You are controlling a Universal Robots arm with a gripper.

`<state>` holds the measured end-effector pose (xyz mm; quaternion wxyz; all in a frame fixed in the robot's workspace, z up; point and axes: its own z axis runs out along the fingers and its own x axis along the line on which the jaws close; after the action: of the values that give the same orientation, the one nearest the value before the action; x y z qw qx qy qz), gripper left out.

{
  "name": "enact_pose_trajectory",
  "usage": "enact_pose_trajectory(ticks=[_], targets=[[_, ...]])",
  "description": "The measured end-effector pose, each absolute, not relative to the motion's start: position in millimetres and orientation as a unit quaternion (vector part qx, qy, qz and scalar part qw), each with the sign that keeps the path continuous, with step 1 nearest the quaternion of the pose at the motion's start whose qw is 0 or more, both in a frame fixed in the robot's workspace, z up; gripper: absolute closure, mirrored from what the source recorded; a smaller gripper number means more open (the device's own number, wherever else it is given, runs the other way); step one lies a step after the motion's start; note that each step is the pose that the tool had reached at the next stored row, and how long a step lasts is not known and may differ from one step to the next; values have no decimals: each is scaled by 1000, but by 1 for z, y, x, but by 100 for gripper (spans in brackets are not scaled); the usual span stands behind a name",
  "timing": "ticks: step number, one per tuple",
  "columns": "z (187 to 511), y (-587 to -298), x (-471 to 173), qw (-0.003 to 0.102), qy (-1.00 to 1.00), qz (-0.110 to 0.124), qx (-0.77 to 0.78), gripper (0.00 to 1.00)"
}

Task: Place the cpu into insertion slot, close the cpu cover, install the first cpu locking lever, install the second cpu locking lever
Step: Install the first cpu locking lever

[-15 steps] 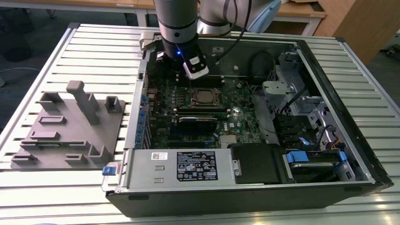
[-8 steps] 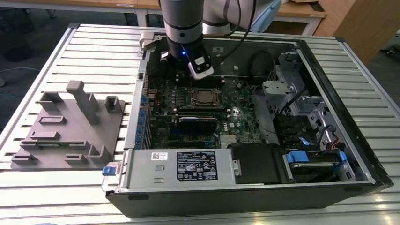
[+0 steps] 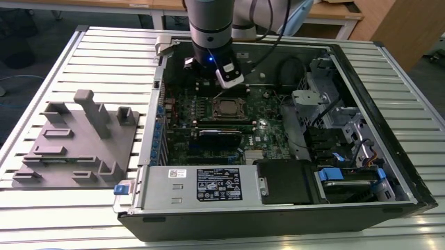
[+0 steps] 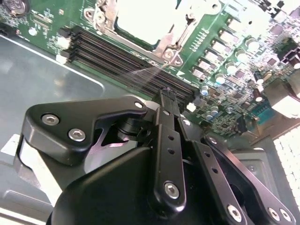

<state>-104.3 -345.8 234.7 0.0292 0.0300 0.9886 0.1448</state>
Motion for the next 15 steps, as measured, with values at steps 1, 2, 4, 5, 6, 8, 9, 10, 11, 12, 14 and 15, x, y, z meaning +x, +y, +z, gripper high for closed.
enact_pose_trajectory(ticks=[1,2,4,5,6,8,9,10,11,12,14,15], targets=[[235,-346,-104,29,989,145,30,90],[235,-346,-104,29,989,145,30,90],[235,-346,-104,29,989,145,30,90],[235,-346,-104,29,989,145,30,90],[235,-346,-104,29,989,145,30,90],[235,-346,-103,29,989,145,30,90],[235,-346,-103,29,989,145,30,90],[234,-346,-102,29,989,145,30,90],[234,-346,-102,29,989,145,30,90],[234,-346,-101,29,989,145,30,90],[234,-346,-101,29,989,145,30,90],[234,-346,-101,29,989,145,30,90]])
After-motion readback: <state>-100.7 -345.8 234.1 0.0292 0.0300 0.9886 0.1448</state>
